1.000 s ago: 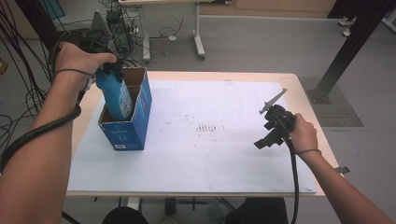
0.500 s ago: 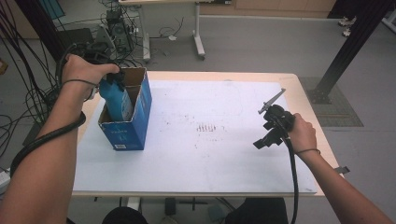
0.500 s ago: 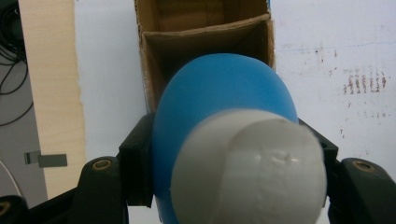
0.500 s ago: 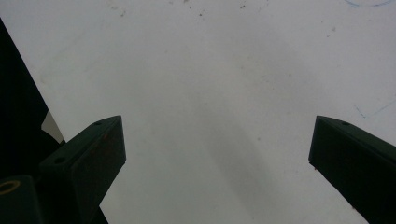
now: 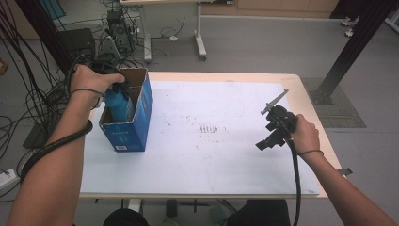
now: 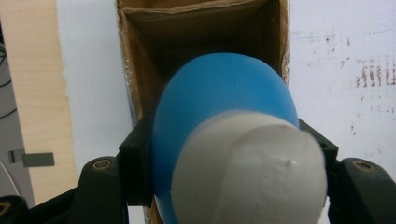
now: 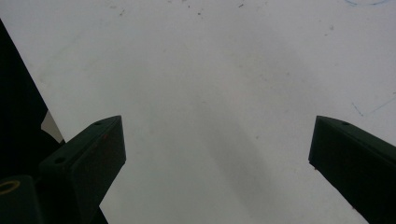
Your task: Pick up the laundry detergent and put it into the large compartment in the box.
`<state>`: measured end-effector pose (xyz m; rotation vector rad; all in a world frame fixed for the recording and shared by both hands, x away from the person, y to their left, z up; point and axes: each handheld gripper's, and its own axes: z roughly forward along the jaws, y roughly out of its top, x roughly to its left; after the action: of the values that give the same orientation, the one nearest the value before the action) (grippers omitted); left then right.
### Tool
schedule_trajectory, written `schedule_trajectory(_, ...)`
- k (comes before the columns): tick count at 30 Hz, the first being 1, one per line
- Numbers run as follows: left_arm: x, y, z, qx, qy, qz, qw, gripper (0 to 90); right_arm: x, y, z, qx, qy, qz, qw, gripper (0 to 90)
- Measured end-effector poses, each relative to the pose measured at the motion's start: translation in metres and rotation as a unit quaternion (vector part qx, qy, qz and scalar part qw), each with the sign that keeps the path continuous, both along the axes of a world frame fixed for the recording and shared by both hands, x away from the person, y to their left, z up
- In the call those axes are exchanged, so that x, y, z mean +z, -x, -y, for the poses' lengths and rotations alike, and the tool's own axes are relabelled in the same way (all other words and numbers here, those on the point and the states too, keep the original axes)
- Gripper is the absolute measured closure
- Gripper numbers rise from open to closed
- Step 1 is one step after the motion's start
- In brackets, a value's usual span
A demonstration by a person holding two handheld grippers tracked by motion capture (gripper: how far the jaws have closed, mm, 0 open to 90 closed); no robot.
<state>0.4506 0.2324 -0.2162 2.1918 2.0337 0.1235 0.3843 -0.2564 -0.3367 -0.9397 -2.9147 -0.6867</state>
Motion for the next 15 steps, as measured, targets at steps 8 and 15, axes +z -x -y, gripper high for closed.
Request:
schedule_trajectory(8, -0.013, -0.001, 0.002, 0.001, 0.000, -0.009, 1.0000, 37.7, 0.000, 0.000, 0.002, -0.003, 0.000, -0.001, 1.0000, 3.8)
schedule_trajectory(15, -0.023, 0.000, -0.001, 0.006, 0.000, -0.006, 1.0000, 37.7, -0.002, 0.001, 0.002, -0.001, -0.001, -0.001, 1.0000, 3.8)
